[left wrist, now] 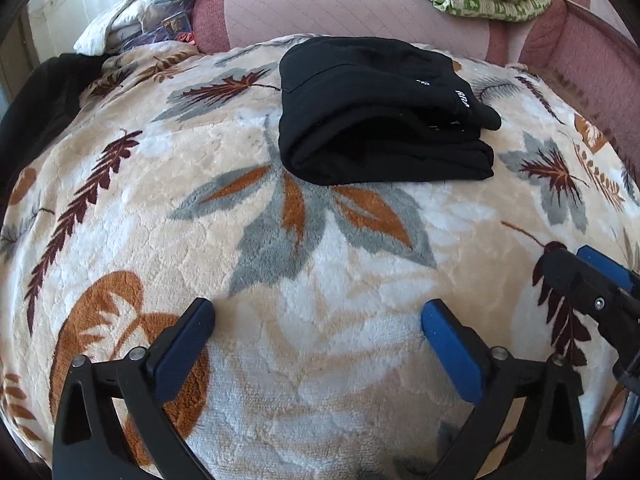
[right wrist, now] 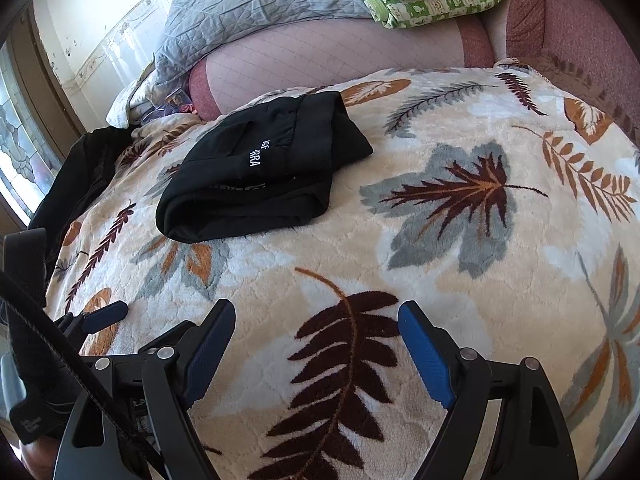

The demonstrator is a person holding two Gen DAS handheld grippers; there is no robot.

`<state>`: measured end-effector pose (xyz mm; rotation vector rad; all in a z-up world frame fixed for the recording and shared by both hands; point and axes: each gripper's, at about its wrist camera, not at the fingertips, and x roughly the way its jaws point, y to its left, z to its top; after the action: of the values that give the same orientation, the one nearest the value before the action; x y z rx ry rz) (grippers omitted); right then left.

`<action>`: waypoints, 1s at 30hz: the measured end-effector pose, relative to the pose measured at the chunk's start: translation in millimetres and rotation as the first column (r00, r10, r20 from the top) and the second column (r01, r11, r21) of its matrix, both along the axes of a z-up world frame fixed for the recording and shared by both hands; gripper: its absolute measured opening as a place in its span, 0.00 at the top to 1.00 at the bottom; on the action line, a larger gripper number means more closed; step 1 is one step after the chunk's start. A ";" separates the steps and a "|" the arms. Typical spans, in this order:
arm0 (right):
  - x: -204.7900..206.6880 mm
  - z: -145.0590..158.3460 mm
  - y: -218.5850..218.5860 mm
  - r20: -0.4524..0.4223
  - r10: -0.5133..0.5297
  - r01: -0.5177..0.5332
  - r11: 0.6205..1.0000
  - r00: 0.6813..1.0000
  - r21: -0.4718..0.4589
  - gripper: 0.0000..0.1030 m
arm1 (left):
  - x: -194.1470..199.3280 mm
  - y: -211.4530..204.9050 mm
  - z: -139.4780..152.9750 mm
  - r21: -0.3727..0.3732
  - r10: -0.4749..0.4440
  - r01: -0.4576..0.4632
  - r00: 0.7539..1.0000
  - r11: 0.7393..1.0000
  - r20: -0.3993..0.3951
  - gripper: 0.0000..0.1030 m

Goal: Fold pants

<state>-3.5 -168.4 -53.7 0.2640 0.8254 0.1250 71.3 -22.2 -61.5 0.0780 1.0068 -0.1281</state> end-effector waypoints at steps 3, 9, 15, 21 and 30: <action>-0.3 0.4 -1.2 0.002 -0.009 0.009 1.000 1.000 -0.002 0.15 | 3.7 1.1 -1.3 -0.011 0.011 -0.011 1.000 1.000 0.020 0.00; -2.8 3.6 -10.4 0.014 -0.055 0.055 0.998 0.998 0.002 0.15 | 11.2 -1.6 -2.5 -0.005 0.069 -0.069 0.998 0.998 0.011 0.00; -7.1 8.2 -8.8 0.041 -0.062 0.064 0.997 0.997 -0.041 0.15 | 8.2 6.1 4.2 -0.060 0.029 -0.028 1.000 0.998 0.010 0.00; -9.3 10.7 -5.4 0.060 -0.060 0.065 0.995 0.996 -0.080 0.15 | -8.5 31.5 34.6 -0.137 0.149 -0.138 0.986 0.981 0.077 0.00; -13.3 6.8 18.1 0.070 0.015 -0.004 0.988 0.997 -0.155 0.15 | -18.2 40.3 52.4 -0.139 0.194 -0.176 0.972 0.974 0.129 0.00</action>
<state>-16.8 -150.3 -46.9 0.1087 0.7612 0.0787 53.1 18.1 -9.1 -0.1221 0.8569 -0.0147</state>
